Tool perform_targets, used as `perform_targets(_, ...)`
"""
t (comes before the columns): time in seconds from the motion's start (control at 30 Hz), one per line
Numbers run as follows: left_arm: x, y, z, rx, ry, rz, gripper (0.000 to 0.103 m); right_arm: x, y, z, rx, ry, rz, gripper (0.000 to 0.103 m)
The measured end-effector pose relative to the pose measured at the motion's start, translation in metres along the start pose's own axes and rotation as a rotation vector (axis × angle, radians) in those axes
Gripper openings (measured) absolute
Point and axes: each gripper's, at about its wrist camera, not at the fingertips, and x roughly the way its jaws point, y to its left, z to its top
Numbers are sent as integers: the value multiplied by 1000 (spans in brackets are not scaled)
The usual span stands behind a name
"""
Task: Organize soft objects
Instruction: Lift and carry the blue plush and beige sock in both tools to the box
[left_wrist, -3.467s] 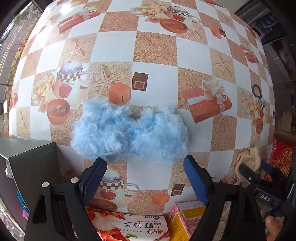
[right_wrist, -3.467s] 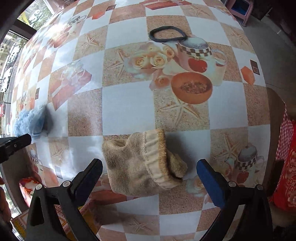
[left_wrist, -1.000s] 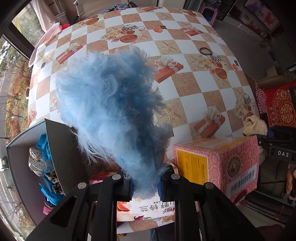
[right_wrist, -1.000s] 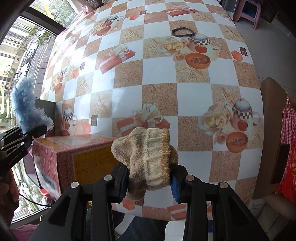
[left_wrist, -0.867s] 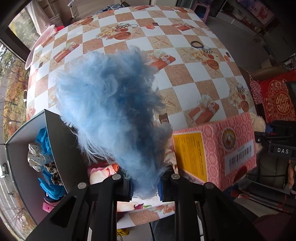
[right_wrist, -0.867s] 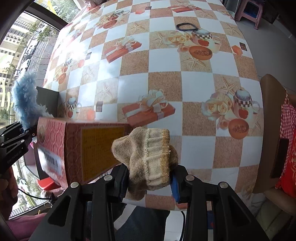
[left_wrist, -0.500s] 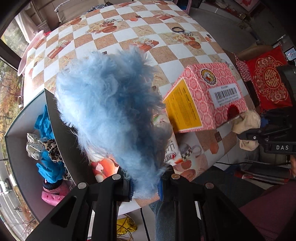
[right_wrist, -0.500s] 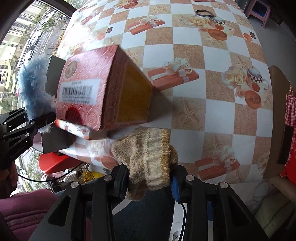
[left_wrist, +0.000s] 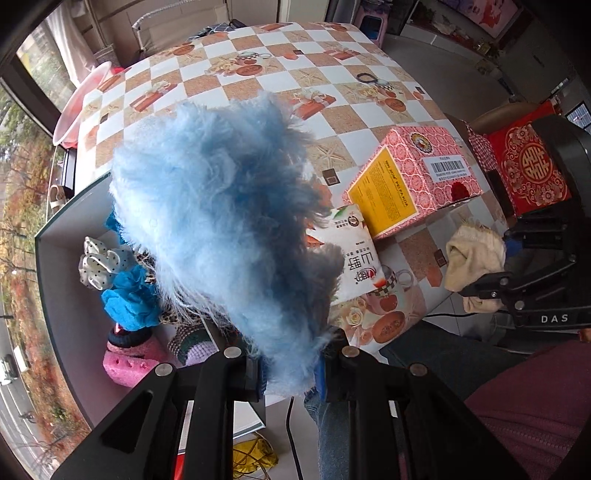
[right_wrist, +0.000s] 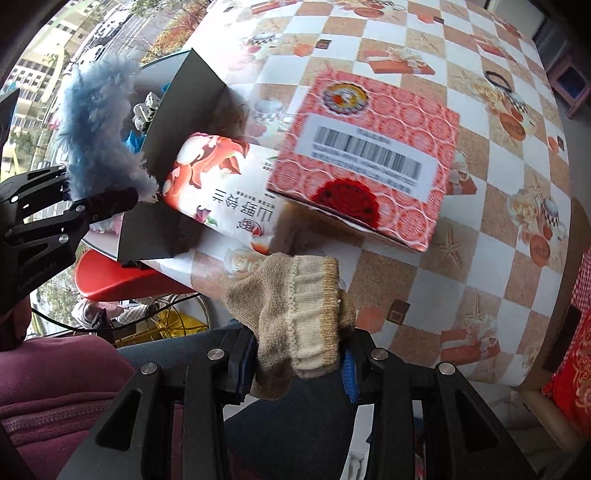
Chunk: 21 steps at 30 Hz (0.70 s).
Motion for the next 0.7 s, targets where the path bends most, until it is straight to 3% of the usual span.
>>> perform_targets(0.7, -17, 96, -47, -384, -74, 85, 21, -15, 110, 68, -323, -25, -1, 39)
